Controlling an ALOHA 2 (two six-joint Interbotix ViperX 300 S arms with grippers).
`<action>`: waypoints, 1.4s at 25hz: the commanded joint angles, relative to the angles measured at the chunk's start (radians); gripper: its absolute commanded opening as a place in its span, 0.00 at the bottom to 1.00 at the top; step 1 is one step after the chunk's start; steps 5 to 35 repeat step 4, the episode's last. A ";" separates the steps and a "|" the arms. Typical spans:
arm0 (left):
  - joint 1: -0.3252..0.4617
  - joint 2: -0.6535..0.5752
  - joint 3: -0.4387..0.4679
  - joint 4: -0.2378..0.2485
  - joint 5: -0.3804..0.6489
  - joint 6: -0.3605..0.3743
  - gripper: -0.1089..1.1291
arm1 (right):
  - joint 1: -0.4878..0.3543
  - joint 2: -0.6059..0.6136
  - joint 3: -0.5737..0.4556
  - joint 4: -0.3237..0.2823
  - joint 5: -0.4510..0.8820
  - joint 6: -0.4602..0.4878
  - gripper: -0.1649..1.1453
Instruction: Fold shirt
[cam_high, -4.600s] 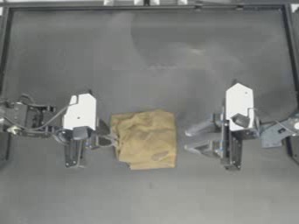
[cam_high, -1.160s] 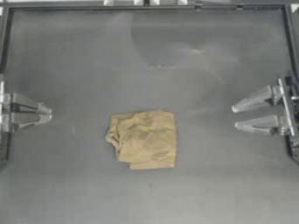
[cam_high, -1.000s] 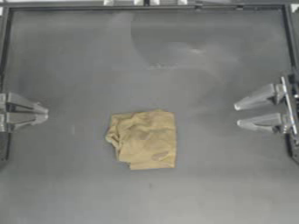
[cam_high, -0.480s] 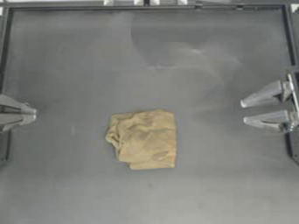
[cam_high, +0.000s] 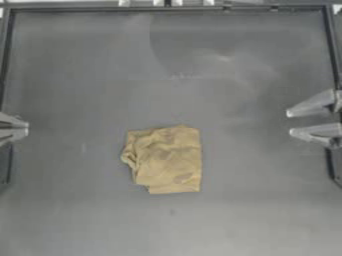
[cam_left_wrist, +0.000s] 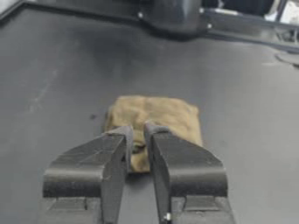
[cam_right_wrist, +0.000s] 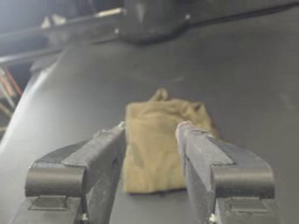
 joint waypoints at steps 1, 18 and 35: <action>0.015 -0.015 -0.009 -0.003 0.009 0.000 0.58 | -0.054 -0.051 0.011 0.011 -0.035 -0.002 0.72; 0.026 -0.037 -0.002 -0.002 0.028 0.002 0.58 | -0.095 -0.078 0.025 0.014 -0.069 0.000 0.72; 0.026 -0.037 -0.002 -0.002 0.028 0.002 0.58 | -0.095 -0.078 0.025 0.014 -0.069 0.000 0.72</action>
